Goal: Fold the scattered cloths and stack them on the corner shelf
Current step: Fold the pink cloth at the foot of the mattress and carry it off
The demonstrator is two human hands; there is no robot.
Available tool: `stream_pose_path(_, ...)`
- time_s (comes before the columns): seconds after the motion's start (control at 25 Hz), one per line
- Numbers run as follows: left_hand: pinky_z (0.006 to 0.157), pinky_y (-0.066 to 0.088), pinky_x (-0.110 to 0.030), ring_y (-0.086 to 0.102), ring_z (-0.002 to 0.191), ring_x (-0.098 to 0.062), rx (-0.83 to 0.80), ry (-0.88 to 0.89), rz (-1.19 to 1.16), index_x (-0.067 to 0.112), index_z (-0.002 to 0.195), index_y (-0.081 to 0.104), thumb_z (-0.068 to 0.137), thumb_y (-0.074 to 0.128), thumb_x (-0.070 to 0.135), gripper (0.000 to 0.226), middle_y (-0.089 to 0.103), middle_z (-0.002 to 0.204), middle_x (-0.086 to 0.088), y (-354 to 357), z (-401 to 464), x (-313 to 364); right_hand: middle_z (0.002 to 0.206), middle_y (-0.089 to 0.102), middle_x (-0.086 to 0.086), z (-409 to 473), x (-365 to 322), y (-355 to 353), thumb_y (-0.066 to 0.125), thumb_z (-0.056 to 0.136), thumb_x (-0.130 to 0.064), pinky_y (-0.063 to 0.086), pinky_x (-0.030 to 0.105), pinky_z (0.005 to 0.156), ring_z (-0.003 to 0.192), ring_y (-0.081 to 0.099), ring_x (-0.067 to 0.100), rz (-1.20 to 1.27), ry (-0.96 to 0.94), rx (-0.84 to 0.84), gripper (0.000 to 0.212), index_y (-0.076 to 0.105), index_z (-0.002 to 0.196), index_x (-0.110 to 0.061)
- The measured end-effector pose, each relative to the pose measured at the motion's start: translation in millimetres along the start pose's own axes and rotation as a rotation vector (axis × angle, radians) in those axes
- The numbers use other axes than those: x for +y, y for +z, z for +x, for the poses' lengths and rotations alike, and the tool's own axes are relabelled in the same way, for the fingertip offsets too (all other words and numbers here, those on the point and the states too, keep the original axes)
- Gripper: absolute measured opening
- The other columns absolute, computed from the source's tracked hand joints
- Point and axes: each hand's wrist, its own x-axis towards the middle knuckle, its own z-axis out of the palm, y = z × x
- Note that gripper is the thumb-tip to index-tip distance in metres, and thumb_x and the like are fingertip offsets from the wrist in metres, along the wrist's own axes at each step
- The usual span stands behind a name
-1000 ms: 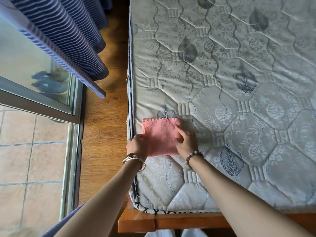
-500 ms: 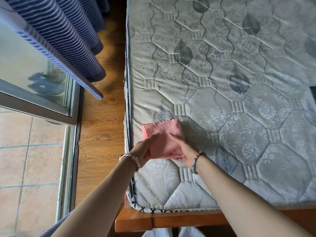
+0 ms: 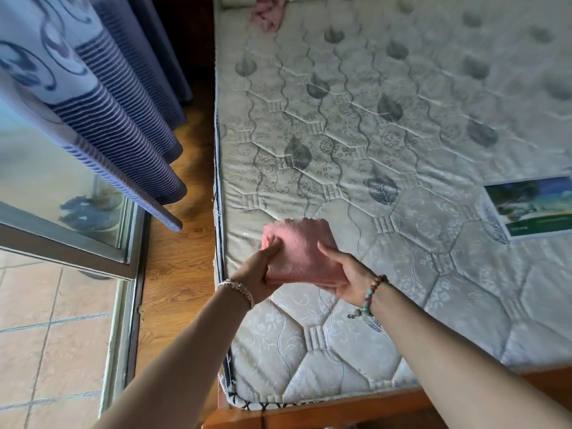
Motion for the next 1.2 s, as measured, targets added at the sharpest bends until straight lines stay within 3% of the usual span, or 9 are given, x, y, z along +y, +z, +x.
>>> stream_pose_path(0.16, 0.066, 0.06, -0.032, 0.069, 0.073, -0.02, -0.18, 0.048, 0.16, 0.008, 0.111, 0.064, 0.089, 0.065, 0.034, 0.034, 0.069, 0.093, -0.009, 72.3, -50.9, 23.4, 0.106, 0.071, 0.019, -71.2, -53.0, -16.9, 0.07, 0.079, -0.04, 0.056, 0.047, 0.084, 0.093, 0.068, 0.034, 0.135, -0.086, -0.049, 0.054, 0.062, 0.121, -0.007)
stream_pose_path(0.24, 0.073, 0.06, -0.032, 0.069, 0.083, -0.023, -0.284, 0.098, 0.214, 0.004, 0.111, 0.067, 0.085, 0.068, 0.012, 0.027, 0.07, 0.102, -0.013, 108.4, -74.7, 30.7, 0.112, 0.07, 0.02, -110.4, -73.3, -23.0, 0.068, 0.08, -0.038, 0.056, 0.048, 0.082, 0.094, 0.069, 0.034, 0.156, -0.163, -0.034, 0.056, 0.06, 0.126, -0.007)
stream_pose_path(0.32, 0.067, 0.052, -0.029, 0.061, 0.08, -0.023, -0.394, 0.142, 0.309, -0.002, 0.098, 0.067, 0.064, 0.067, -0.011, 0.035, 0.062, 0.097, -0.015, 150.7, -99.3, 37.9, 0.113, 0.07, 0.019, -164.7, -96.9, -33.6, 0.066, 0.084, -0.035, 0.058, 0.045, 0.073, 0.092, 0.071, 0.033, 0.183, -0.264, -0.011, 0.052, 0.058, 0.127, -0.007)
stream_pose_path(0.44, 0.059, 0.032, -0.022, 0.041, 0.07, -0.016, -0.523, 0.187, 0.458, 0.001, 0.087, 0.057, 0.04, 0.073, -0.013, 0.052, 0.045, 0.084, -0.006, 221.3, -147.9, 39.9, 0.103, 0.073, 0.015, -258.9, -119.8, -52.0, 0.067, 0.081, -0.032, 0.058, 0.044, 0.07, 0.085, 0.072, 0.03, 0.248, -0.431, 0.046, 0.046, 0.06, 0.122, -0.011)
stream_pose_path(0.6, 0.048, 0.051, -0.023, 0.06, 0.048, -0.015, -0.716, 0.047, 0.394, -0.004, 0.085, 0.069, 0.069, 0.063, -0.008, 0.018, 0.068, 0.067, -0.009, 308.7, -247.7, 18.0, 0.105, 0.073, 0.014, -383.4, -124.1, -74.1, 0.069, 0.079, -0.032, 0.059, 0.046, 0.069, 0.085, 0.072, 0.029, 0.326, -0.608, 0.177, 0.045, 0.062, 0.12, -0.014)
stream_pose_path(0.72, 0.052, 0.059, -0.031, 0.073, 0.064, -0.023, -0.817, -0.01, 0.417, 0.001, 0.081, 0.076, 0.091, 0.051, 0.006, 0.027, 0.075, 0.081, -0.016, 372.1, -315.4, -11.2, 0.104, 0.072, 0.013, -478.2, -112.1, -92.7, 0.059, 0.091, -0.033, 0.059, 0.042, 0.063, 0.082, 0.073, 0.028, 0.374, -0.759, 0.255, 0.041, 0.058, 0.125, -0.011)
stream_pose_path(0.88, 0.073, 0.059, -0.038, 0.074, 0.077, -0.024, -0.948, -0.106, 0.508, 0.001, 0.101, 0.067, 0.084, 0.056, 0.013, 0.023, 0.075, 0.09, -0.017, 439.5, -379.8, -61.4, 0.089, 0.076, 0.01, -582.6, -83.9, -126.1, 0.053, 0.095, -0.033, 0.06, 0.043, 0.07, 0.078, 0.074, 0.025, 0.493, -0.952, 0.355, 0.025, 0.064, 0.106, -0.013)
stream_pose_path(1.08, 0.083, 0.058, -0.04, 0.071, 0.097, -0.025, -1.153, -0.268, 0.635, 0.002, 0.112, 0.068, 0.095, 0.051, 0.018, 0.029, 0.071, 0.113, -0.017, 508.3, -413.9, -166.3, 0.118, 0.068, 0.011, -681.6, -26.3, -188.6, 0.061, 0.091, -0.028, 0.058, 0.043, 0.08, 0.098, 0.067, 0.025, 0.632, -1.116, 0.531, 0.032, 0.062, 0.12, -0.014)
stream_pose_path(1.2, 0.09, 0.056, -0.039, 0.067, 0.108, -0.025, -1.231, -0.298, 0.721, 0.003, 0.12, 0.065, 0.096, 0.052, 0.018, 0.031, 0.065, 0.125, -0.016, 535.3, -422.3, -220.0, 0.111, 0.069, 0.011, -711.8, 4.3, -230.1, 0.061, 0.092, -0.028, 0.056, 0.042, 0.081, 0.097, 0.066, 0.026, 0.689, -1.111, 0.589, 0.029, 0.062, 0.117, -0.013)
